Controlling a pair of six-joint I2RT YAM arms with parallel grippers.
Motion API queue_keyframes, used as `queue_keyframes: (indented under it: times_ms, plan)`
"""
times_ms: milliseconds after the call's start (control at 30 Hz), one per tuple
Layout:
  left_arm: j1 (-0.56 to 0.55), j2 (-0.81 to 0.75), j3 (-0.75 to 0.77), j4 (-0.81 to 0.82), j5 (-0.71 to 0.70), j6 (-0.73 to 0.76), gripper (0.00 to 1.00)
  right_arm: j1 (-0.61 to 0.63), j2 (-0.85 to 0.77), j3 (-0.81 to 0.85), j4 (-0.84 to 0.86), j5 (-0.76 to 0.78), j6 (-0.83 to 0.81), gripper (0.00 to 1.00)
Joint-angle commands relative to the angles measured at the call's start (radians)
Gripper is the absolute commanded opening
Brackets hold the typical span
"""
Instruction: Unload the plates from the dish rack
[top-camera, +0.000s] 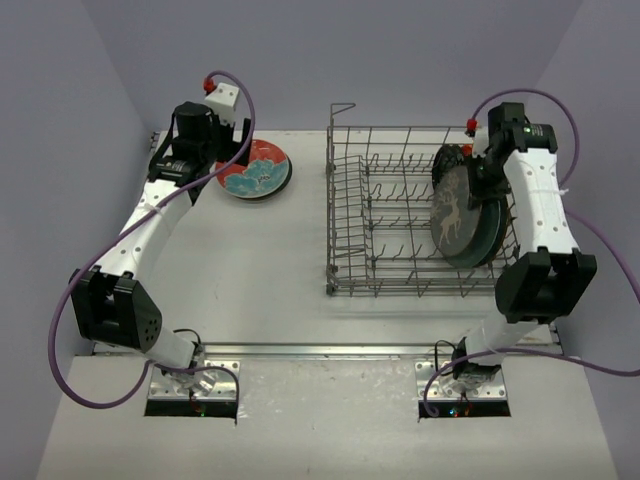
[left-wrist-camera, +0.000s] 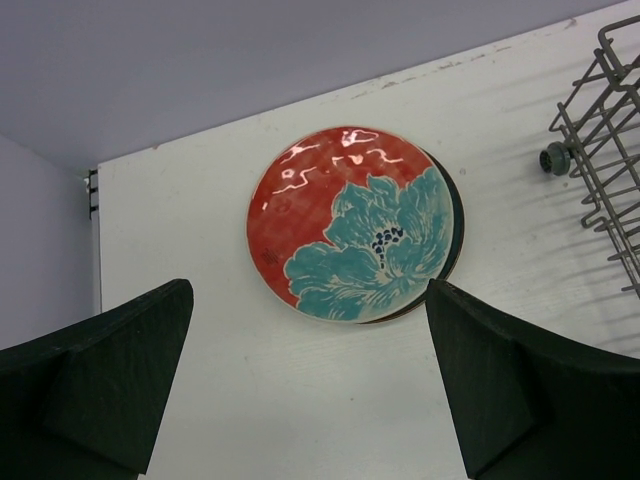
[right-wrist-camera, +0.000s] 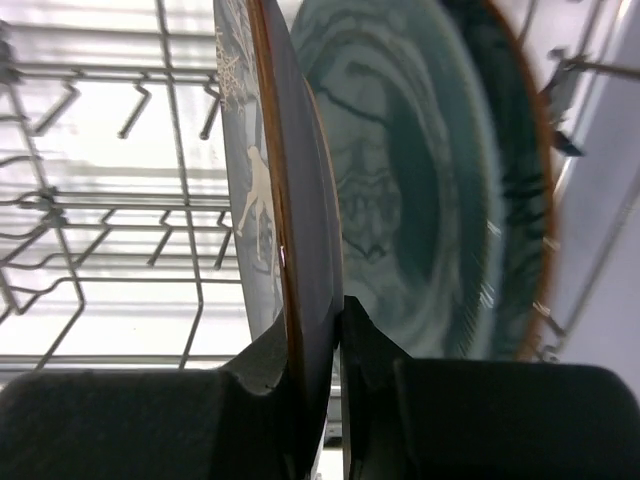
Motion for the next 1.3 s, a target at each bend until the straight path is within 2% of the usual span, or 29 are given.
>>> queue_keyframes:
  times_ms: [0,167,267,333,367,467,567,700,900,1067,1200,1267]
  plan:
    - [0.003,-0.03,0.048,0.02,0.056,-0.032,1.0,0.009,-0.17,0.192,0.023,-0.103,0.003,0.0]
    - [0.001,-0.015,0.095,0.009,0.136,-0.062,1.0,0.009,-0.277,0.197,0.131,-0.111,-0.084,0.0]
    - [0.003,-0.014,0.145,-0.01,0.379,-0.097,1.0,0.009,-0.384,0.102,0.294,-0.298,-0.128,0.0]
    - [0.001,-0.014,0.163,-0.008,0.624,-0.126,0.95,0.009,-0.43,0.06,0.361,-0.446,-0.114,0.0]
    - [0.0,-0.013,0.168,0.001,0.667,-0.159,0.93,0.009,-0.435,0.05,0.388,-0.56,-0.107,0.0]
    - [-0.02,-0.015,0.179,0.043,0.848,-0.233,0.87,0.058,-0.425,0.046,0.447,-0.713,-0.064,0.0]
    - [-0.045,-0.022,0.168,0.07,0.996,-0.281,0.88,0.127,-0.395,0.051,0.482,-0.798,-0.041,0.0]
    - [-0.099,-0.019,0.162,0.093,1.112,-0.313,0.86,0.187,-0.367,0.054,0.552,-0.887,0.011,0.0]
    - [-0.132,0.006,0.159,0.093,1.174,-0.361,0.81,0.262,-0.324,0.071,0.604,-0.907,0.032,0.0]
    - [-0.143,0.018,0.15,0.137,1.2,-0.408,0.68,0.291,-0.301,0.078,0.63,-0.921,0.084,0.0]
    - [-0.143,0.028,0.125,0.232,1.201,-0.514,0.51,0.303,-0.287,0.079,0.663,-0.941,0.137,0.0]
    - [-0.143,0.031,0.109,0.334,1.199,-0.606,0.47,0.305,-0.279,0.076,0.682,-0.947,0.171,0.0]
